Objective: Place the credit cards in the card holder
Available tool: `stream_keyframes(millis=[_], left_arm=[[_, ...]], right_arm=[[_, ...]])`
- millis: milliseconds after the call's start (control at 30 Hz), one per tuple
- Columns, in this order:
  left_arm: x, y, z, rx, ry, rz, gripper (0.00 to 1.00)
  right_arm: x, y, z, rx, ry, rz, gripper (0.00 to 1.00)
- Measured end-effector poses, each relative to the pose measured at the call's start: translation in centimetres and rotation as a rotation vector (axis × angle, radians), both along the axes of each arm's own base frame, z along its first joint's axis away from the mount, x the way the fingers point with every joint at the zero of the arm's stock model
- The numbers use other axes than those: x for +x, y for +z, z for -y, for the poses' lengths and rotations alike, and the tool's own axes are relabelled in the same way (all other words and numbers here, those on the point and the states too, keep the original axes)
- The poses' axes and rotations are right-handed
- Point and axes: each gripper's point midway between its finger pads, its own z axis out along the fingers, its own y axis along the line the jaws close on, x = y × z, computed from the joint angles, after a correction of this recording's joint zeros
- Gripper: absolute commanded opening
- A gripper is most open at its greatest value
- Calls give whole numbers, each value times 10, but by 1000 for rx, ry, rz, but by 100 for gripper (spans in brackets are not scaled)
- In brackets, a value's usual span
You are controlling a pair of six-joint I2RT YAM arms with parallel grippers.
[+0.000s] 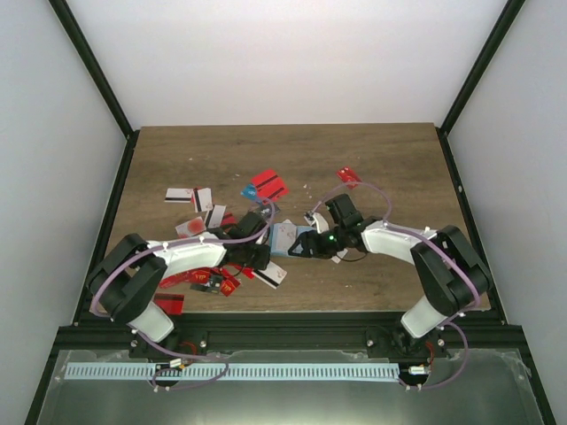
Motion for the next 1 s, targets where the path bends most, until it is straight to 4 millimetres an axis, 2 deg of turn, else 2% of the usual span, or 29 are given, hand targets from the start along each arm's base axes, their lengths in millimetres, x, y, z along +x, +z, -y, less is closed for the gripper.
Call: stream_keyframes(millis=[267,633,833,1000], left_arm=[[-45,0,22,7,-96,-20,33],[-93,-2,32,76,-148,-43,36],[-100,-3,43,113,-161,-27,36],[-101,-3,61,198,-184,20,36]], right_arm=[[-16,-1,4,-15,9,0,65],[-57,-9,23,-37,-12,-34,64],[-64,-9,25,-34,-20,-42,64],[-69,-13,32,-52,-39,-45,64]])
